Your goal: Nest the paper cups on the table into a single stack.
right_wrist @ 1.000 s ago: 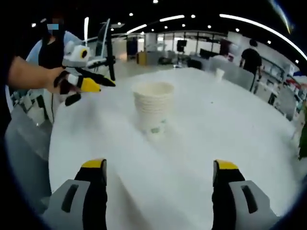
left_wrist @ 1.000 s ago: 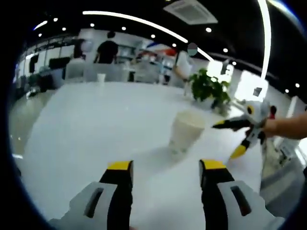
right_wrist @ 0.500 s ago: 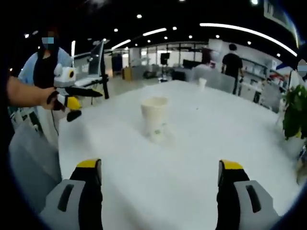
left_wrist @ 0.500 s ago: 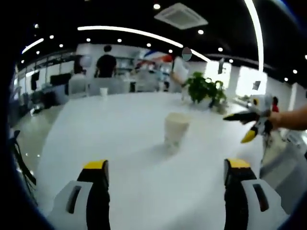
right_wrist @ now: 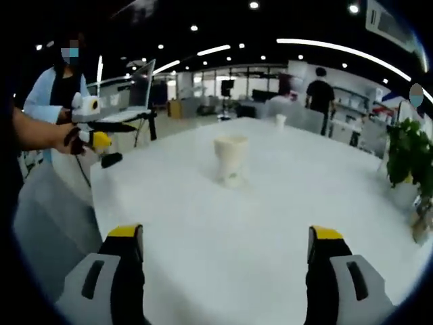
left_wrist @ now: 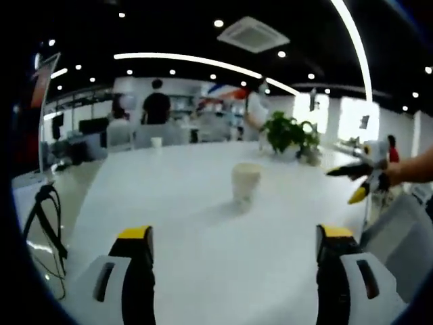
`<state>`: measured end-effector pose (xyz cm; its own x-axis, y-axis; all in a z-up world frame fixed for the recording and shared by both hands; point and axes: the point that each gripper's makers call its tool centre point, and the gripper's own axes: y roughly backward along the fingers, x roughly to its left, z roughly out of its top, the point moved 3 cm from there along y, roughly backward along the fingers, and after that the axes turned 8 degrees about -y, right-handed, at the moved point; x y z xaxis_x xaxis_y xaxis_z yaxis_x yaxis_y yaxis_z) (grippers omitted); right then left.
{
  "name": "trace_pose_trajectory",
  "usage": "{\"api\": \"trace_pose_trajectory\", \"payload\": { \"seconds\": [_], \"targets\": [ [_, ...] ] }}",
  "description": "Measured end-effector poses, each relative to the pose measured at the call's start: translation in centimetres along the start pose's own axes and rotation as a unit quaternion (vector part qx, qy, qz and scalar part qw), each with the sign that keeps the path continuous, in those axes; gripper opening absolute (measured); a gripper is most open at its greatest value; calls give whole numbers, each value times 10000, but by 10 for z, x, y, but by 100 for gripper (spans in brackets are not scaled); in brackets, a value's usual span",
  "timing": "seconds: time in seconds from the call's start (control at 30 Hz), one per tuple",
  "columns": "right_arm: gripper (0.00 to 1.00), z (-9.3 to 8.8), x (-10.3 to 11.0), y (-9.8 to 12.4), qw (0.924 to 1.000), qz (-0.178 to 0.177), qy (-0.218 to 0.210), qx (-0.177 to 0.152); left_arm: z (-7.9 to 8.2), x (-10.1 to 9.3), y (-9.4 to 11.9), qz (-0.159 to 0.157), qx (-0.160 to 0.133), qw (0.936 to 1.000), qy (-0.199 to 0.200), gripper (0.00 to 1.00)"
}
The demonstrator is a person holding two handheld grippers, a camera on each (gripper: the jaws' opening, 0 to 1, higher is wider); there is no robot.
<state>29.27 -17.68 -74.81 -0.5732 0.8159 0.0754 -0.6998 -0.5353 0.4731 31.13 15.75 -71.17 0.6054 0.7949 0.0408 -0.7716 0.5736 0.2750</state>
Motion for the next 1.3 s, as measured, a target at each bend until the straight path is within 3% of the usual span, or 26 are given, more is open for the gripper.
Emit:
{"api": "trace_pose_trajectory", "payload": {
  "seconds": [0.13,0.47,0.8,1.0,1.3],
  "targets": [
    [100,1,1,5,10000,-19,68,-25,-3,0,9,210,-7,9997,-158,98],
    [100,4,-5,20,9984,-248,-207,-455,-9,-10,21,94,34,9998,-175,98],
    [100,-1,-8,35,9982,-386,-177,-417,6,-14,14,-1,-130,9997,-189,98],
    [100,-7,-15,36,9976,-492,-272,-396,1,-16,4,-11,31,9998,-182,98],
    [100,-7,-11,37,9976,-469,-267,-437,6,-16,5,19,-15,9996,-285,98]
  ]
}}
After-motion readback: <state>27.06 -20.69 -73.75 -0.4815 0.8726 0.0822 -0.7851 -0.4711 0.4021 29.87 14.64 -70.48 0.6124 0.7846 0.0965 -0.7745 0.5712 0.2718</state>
